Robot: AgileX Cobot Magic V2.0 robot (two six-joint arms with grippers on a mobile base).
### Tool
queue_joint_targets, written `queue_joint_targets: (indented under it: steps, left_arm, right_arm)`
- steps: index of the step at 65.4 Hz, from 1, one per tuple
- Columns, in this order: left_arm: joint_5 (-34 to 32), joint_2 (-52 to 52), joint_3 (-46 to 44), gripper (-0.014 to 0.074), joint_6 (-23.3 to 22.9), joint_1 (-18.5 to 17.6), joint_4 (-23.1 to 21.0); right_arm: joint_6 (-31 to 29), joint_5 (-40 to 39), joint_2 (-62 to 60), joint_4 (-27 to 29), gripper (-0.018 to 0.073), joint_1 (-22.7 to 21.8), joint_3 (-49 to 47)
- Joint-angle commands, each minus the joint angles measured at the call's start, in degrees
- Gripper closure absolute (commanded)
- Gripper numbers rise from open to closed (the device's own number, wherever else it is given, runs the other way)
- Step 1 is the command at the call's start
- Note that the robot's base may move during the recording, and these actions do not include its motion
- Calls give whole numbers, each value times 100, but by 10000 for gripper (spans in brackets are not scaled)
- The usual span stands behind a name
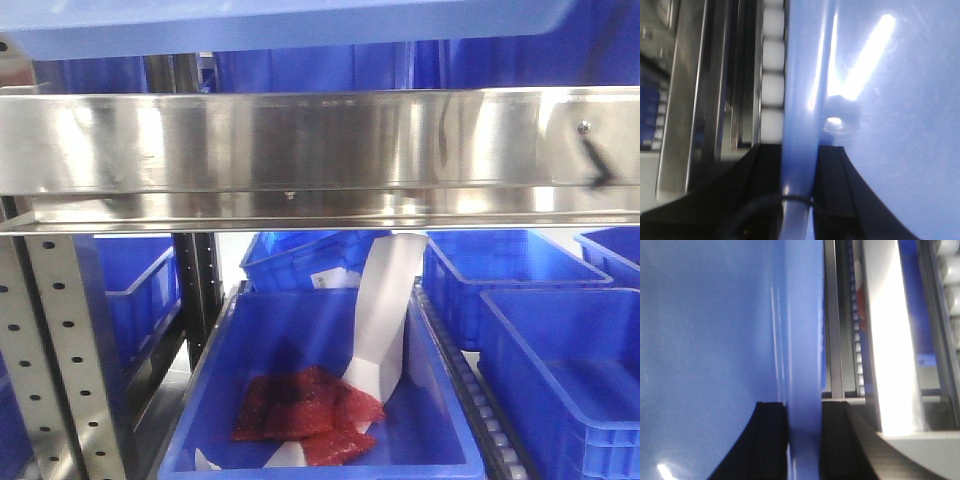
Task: Grab blue tray and place on right shelf
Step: 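Push the tray forward onto the shelf and lower it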
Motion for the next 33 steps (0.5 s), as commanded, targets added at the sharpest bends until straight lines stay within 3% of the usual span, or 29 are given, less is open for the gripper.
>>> queue_joint_targets:
  steps: [1, 16, 33]
  left_arm:
    - [-619, 174, -643, 562, 104, -33, -900]
    - [-842, 858, -1331, 562, 213, -35, -900]
    - [-1392, 1162, -1395, 562, 226, -35, -833]
  right_arm:
    - [-42, -620, 210, 618, 399, 10, -680]
    - [-112, -721, 984, 618, 399, -178, -1543]
    - [-256, -858, 1252, 618, 399, -251, -1641]
